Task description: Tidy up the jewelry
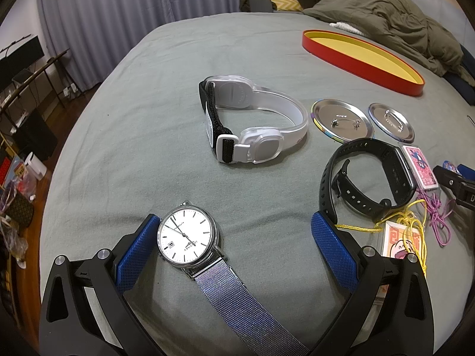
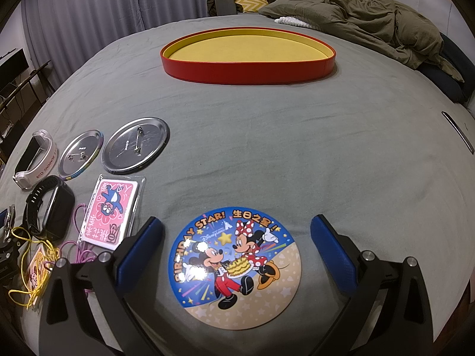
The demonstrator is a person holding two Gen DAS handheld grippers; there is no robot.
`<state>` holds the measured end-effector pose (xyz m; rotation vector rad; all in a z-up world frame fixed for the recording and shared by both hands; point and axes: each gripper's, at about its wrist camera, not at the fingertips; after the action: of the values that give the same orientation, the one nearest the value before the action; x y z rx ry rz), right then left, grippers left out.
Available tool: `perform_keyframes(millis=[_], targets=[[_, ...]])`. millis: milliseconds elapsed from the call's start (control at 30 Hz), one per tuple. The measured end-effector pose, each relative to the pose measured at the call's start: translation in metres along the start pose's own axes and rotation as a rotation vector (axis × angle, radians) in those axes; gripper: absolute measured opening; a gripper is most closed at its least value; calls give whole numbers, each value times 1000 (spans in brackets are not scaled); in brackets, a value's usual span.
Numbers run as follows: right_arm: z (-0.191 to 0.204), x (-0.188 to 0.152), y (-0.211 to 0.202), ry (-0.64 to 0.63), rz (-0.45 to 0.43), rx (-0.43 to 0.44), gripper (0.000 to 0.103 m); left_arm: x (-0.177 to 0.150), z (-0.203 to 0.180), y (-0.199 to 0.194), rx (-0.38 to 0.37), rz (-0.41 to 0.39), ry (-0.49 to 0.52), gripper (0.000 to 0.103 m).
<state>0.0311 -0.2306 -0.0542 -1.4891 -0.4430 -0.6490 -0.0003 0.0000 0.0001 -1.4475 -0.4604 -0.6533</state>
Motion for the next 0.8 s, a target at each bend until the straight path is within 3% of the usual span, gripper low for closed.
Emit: perform_keyframes(millis=[800], targets=[[2,-1,-2,3,-8,11,96,2,-1,0,8,5,-3,98]])
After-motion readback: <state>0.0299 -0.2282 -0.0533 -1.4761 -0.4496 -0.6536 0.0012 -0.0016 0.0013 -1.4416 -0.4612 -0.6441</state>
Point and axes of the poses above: each gripper's, at about its wrist camera, not at the fingertips, and y roughly the way its jaws point, z to its left, x to its top, and after that the axes turned 3 degrees about -z, right-handed
